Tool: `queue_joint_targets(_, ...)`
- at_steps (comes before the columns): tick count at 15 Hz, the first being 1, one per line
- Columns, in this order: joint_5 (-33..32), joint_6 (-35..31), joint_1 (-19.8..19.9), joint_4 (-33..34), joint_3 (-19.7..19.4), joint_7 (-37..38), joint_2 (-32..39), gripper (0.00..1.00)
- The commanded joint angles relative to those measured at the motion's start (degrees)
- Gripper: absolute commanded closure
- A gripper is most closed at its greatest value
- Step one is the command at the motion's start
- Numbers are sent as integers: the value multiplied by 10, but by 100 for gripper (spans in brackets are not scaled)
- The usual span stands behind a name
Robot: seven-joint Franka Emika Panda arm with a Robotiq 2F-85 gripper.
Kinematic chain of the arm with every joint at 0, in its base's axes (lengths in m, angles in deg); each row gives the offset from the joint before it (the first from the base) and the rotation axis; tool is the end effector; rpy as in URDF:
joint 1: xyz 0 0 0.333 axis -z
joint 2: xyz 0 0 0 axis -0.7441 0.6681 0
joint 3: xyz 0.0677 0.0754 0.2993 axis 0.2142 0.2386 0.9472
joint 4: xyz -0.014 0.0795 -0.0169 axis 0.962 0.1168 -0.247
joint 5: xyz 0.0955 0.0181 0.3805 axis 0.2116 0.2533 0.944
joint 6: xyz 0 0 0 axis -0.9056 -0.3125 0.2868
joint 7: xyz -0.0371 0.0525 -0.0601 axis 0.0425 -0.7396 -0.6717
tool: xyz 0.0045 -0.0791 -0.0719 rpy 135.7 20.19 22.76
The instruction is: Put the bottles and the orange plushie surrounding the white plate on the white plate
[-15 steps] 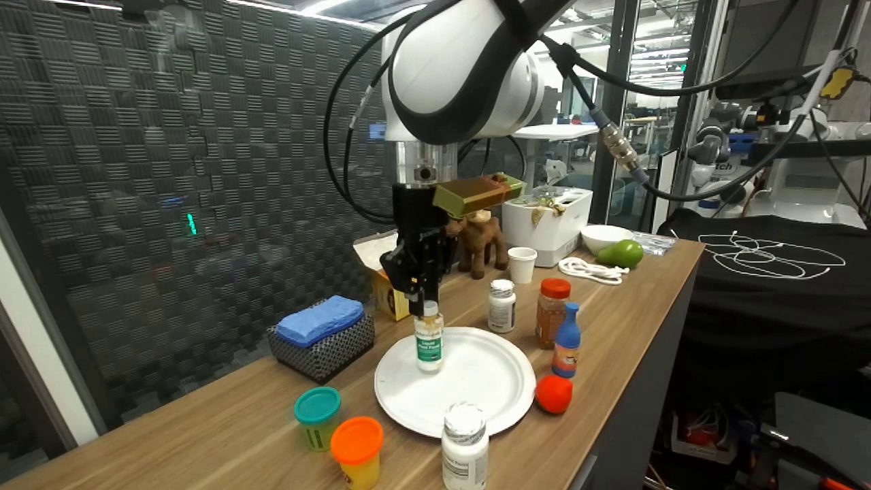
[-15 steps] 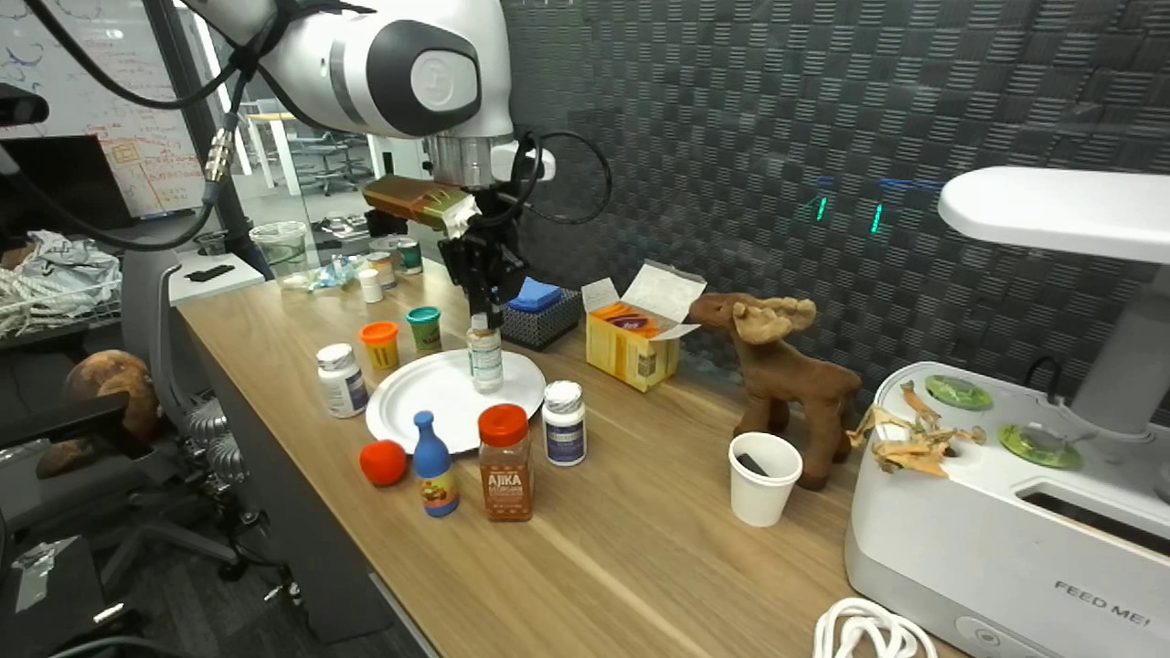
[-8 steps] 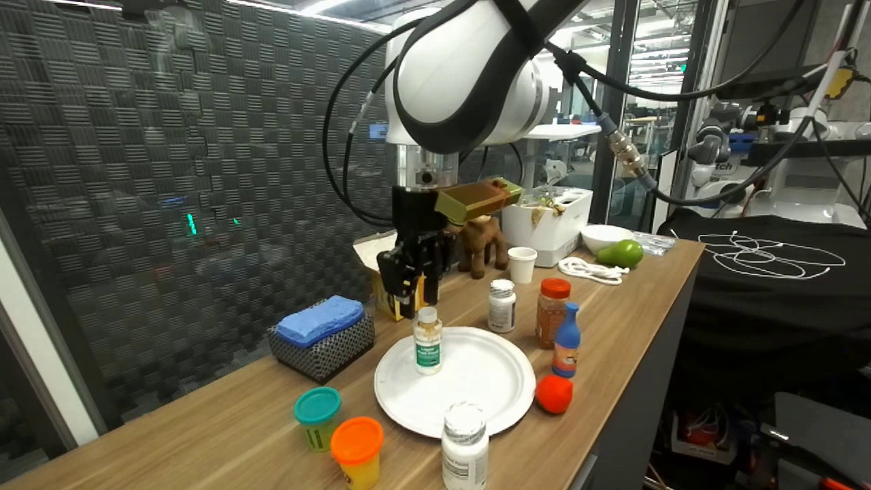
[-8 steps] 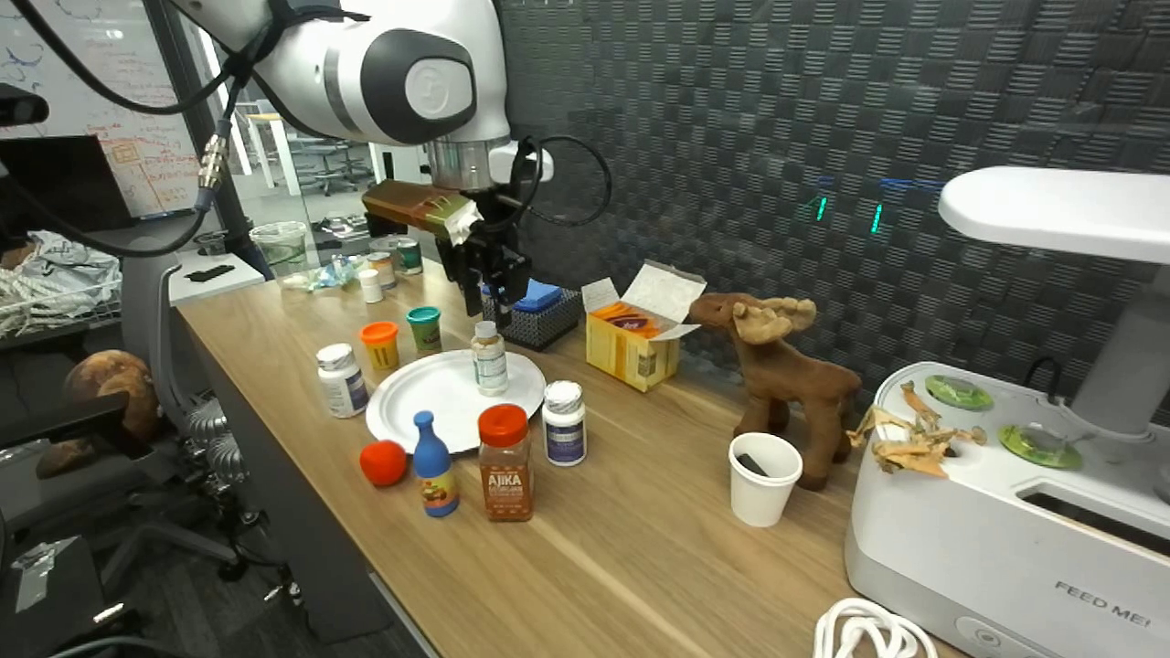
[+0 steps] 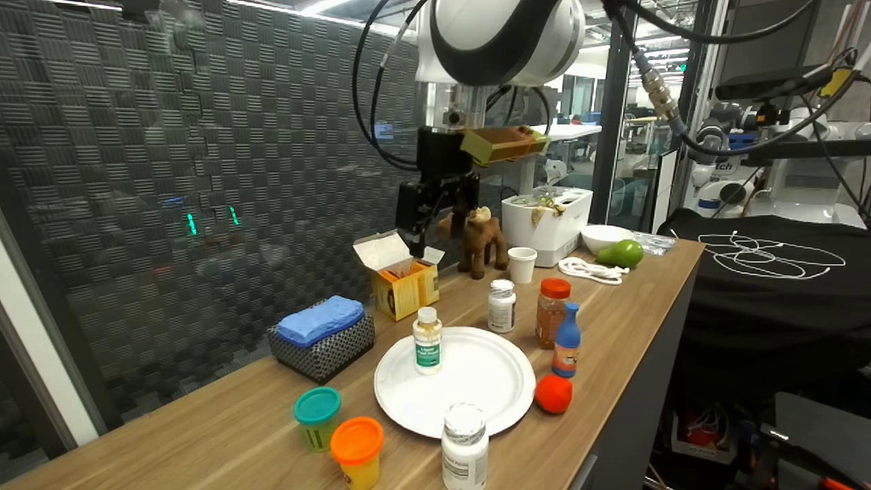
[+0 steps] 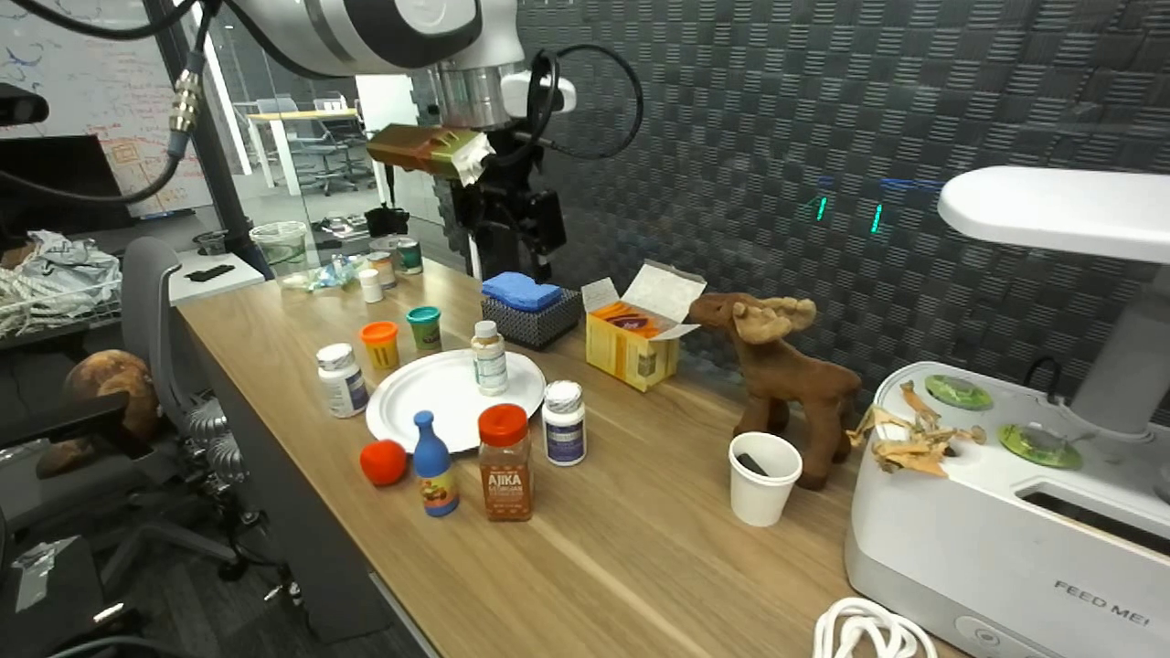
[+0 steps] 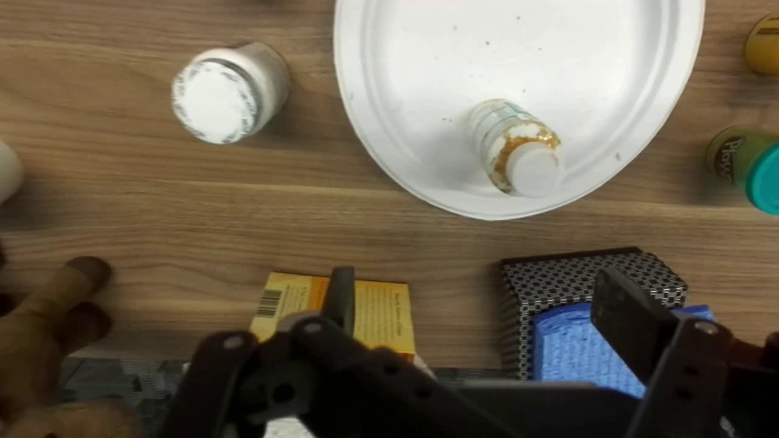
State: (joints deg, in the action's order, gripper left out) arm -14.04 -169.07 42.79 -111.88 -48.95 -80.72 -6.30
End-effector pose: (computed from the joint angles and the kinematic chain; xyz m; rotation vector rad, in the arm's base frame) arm 0.6082 0.0704 0.3770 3.1222 0.1015 0.2277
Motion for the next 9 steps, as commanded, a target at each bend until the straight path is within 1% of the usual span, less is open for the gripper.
queue_joint_targets(1, -38, 33, 18, -38, -19, 12, -51, 0)
queue_joint_targets(3, -61, 55, 28, -46, -30, 13, -51, 0)
queue_joint_targets(5, -61, 66, 38, -51, -33, 4, -40, 0)
queue_joint_targets(9, -54, 42, 51, -62, -35, 0, -9, 0)
